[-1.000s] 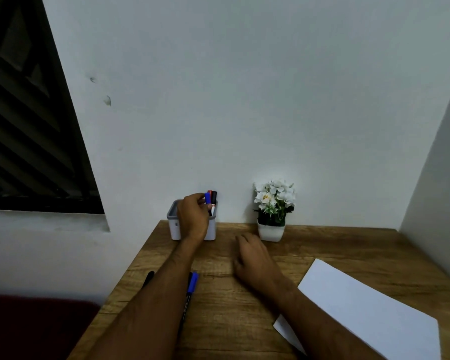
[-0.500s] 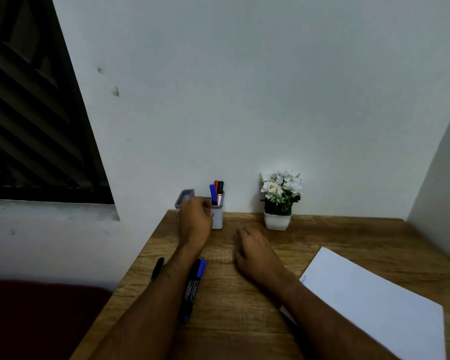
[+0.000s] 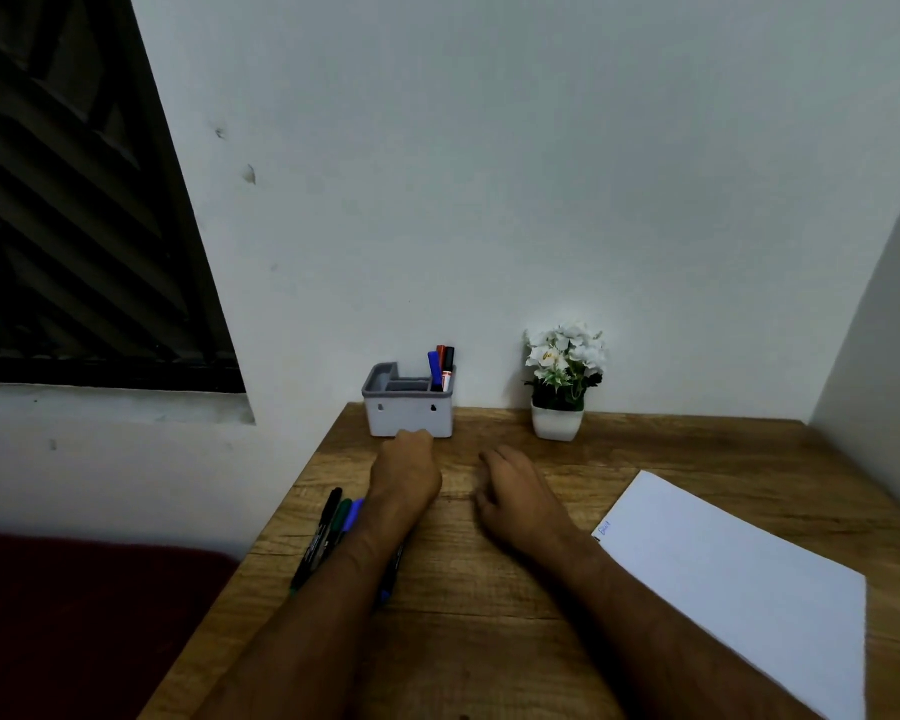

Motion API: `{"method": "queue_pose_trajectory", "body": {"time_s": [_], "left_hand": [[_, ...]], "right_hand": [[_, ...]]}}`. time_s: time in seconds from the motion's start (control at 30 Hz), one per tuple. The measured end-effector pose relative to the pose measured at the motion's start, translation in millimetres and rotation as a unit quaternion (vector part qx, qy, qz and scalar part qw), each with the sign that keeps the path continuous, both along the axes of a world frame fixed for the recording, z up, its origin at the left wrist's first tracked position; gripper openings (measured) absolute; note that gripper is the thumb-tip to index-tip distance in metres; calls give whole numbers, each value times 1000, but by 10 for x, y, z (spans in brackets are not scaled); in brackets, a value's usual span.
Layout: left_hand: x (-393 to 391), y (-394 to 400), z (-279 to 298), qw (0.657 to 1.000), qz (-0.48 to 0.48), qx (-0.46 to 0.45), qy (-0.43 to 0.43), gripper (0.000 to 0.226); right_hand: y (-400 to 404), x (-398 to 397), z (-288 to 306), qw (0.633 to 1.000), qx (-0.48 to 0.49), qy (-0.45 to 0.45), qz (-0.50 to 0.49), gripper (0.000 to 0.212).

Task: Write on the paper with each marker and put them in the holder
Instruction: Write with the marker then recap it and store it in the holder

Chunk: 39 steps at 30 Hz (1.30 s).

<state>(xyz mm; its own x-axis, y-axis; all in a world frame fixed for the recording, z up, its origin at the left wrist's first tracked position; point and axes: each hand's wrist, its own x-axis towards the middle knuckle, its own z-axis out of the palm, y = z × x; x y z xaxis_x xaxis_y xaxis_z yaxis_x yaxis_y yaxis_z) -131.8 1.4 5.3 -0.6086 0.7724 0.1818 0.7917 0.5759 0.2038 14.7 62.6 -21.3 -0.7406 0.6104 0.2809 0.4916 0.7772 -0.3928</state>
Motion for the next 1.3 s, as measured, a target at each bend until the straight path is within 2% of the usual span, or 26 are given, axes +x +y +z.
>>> {"method": "queue_pose_trajectory", "body": {"time_s": [0.2, 0.33, 0.43, 0.53, 0.67, 0.73, 0.8, 0.87, 0.97, 1.03, 1.13, 1.2, 1.3], "left_hand": [[90, 39, 62, 998, 14, 18, -59, 14], [147, 101, 161, 994, 10, 35, -105, 11], [137, 173, 238, 985, 2, 58, -164, 13], [118, 241, 303, 955, -7, 105, -276, 11], [215, 252, 358, 892, 13, 209, -401, 9], [328, 239, 354, 839, 23, 270, -472, 12], [441, 229, 337, 770, 26, 316, -553, 10], [541, 229, 318, 720, 36, 315, -617, 13], [718, 242, 254, 690, 40, 263, -673, 13], [799, 294, 207, 662, 41, 263, -701, 9], [851, 402, 166, 593, 60, 281, -752, 17], [911, 469, 124, 558, 94, 282, -775, 24], [828, 525, 31, 472, 151, 352, -794, 34]], "right_hand": [[-1, 93, 29, 1000, -14, 17, -6, 50], [7, 118, 48, 996, -69, 61, -15, 49], [13, 116, 77, 986, -115, 119, -31, 41], [36, 120, 120, 966, -186, 175, -43, 21], [41, 168, 195, 934, -284, 214, -25, 13], [50, 196, 202, 918, -326, 223, -32, 8], [90, 229, 184, 911, -336, 230, -63, 5], [137, 278, 174, 923, -297, 226, -98, 12], [182, 374, 165, 934, -252, 215, -133, 22], [194, 438, 174, 931, -265, 212, -133, 24], [208, 505, 199, 927, -294, 196, -125, 30], [206, 545, 263, 912, -330, 201, -136, 35], [211, 673, 387, 862, -439, 195, -159, 29]]}}
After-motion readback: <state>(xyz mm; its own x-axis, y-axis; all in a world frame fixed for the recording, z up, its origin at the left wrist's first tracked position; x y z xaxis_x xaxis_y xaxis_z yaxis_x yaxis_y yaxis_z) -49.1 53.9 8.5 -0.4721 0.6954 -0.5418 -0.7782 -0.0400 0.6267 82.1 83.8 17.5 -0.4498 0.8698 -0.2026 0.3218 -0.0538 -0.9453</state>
